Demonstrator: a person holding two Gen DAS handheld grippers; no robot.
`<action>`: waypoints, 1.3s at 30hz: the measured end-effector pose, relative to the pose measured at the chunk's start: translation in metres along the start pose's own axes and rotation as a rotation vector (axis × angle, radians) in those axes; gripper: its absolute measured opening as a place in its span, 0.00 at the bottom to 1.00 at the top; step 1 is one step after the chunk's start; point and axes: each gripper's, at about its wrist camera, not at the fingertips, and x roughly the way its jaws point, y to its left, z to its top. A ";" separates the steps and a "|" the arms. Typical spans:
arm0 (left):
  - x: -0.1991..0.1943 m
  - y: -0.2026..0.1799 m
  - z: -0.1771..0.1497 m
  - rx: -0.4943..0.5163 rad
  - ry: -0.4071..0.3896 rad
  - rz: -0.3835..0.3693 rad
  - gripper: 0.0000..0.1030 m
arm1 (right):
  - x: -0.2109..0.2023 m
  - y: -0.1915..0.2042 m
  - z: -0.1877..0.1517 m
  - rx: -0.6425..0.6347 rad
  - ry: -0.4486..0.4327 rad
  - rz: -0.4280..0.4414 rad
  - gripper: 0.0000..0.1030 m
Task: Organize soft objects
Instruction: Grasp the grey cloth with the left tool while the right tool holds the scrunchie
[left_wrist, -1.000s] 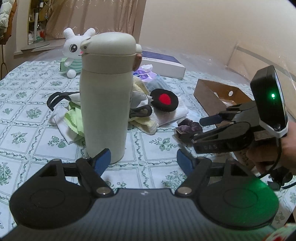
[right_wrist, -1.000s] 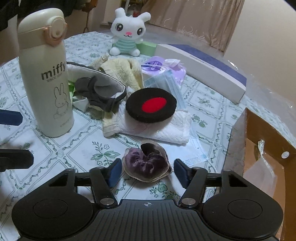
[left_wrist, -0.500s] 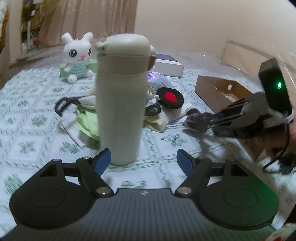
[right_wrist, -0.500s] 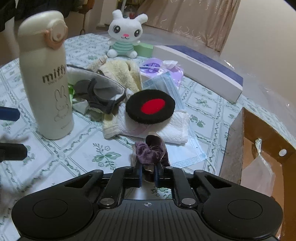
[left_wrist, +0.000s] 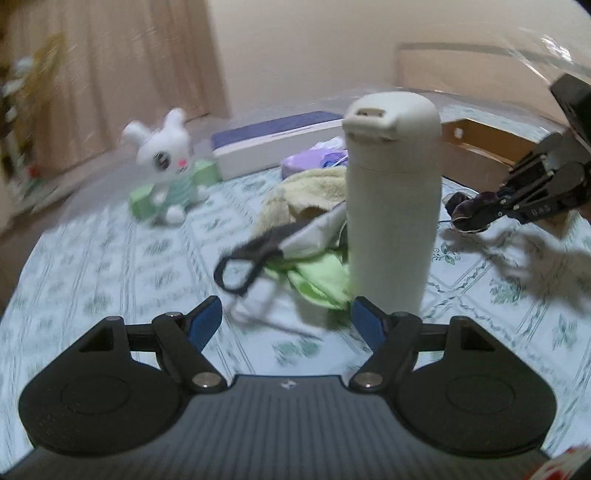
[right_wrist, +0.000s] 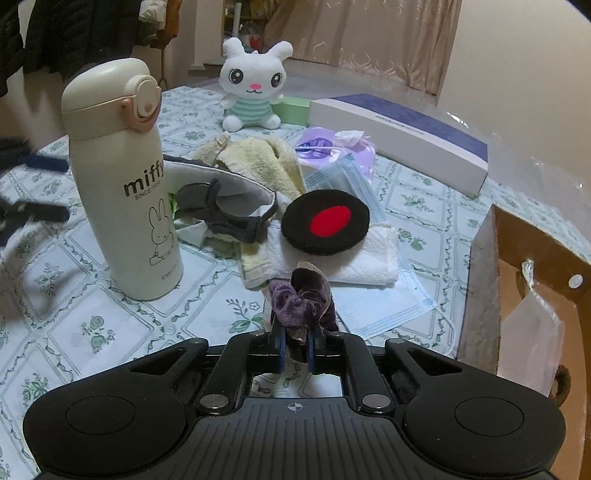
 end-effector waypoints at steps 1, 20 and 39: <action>0.003 0.007 0.003 0.030 -0.009 -0.026 0.73 | 0.000 0.001 0.000 0.003 0.001 0.000 0.10; 0.095 0.053 0.039 0.224 -0.027 -0.383 0.63 | 0.003 0.002 0.000 0.081 -0.044 -0.043 0.10; 0.103 0.058 0.056 0.213 -0.007 -0.422 0.07 | 0.001 -0.001 -0.003 0.098 -0.049 -0.061 0.10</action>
